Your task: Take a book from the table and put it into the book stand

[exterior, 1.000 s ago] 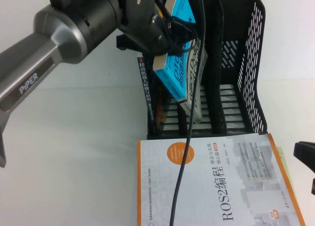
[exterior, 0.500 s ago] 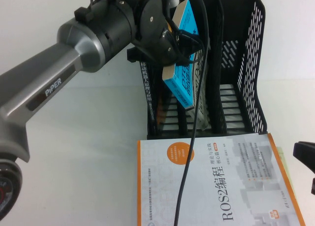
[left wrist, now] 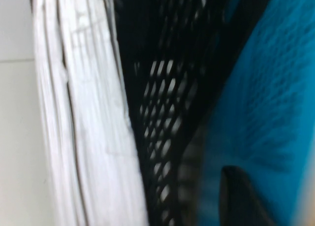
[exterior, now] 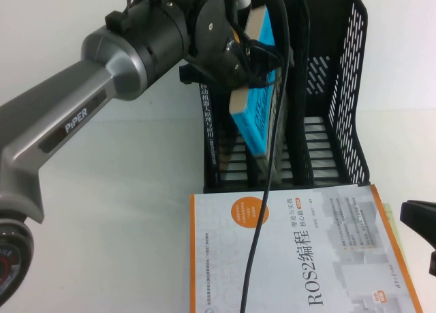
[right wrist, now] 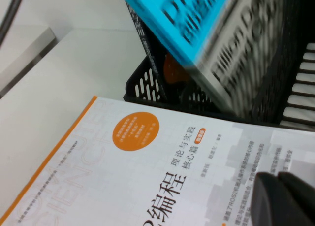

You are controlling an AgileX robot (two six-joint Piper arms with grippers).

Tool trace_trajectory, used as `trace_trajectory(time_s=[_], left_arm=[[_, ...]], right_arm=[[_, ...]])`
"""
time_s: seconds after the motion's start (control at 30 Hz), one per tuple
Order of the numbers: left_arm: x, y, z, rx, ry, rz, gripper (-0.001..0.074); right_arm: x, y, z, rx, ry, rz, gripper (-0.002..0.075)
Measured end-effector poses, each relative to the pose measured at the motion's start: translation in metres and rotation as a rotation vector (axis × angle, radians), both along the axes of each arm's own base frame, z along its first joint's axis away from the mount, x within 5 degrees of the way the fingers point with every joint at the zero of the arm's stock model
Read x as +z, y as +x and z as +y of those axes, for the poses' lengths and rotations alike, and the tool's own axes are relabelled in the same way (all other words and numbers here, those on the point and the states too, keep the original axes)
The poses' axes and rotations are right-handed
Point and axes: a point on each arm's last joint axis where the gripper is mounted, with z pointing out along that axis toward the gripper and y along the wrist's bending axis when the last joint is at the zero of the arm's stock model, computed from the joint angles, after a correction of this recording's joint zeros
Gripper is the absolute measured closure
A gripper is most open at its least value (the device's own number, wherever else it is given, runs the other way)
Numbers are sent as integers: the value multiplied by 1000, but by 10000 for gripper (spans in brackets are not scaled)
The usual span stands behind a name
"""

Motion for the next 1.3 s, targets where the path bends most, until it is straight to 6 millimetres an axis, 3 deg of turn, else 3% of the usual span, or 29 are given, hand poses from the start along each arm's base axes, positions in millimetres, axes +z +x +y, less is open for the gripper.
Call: trace_trajectory(time_s=[0.2, 0.4, 0.57, 0.67, 0.9, 1.13, 1.3], left_arm=[[3, 2, -2, -9, -15, -33, 425], [3, 2, -2, -31, 1, -51, 416], [18, -4, 2, -68, 18, -104, 430], [39, -13, 9, -93, 18, -162, 481], [104, -48, 39, -113, 13, -326, 697], [165, -97, 87, -90, 120, -496, 733], [204, -143, 128, -48, 159, -600, 734]], right_arm=[[0, 0, 0, 2, 1, 1, 728], [0, 0, 0, 3, 1, 1, 728], [0, 0, 0, 3, 1, 1, 728], [0, 0, 0, 3, 1, 1, 728], [0, 0, 0, 6, 2, 2, 728], [3, -8, 6, 88, 43, 10, 728], [2, -27, 20, 335, 67, 69, 728]])
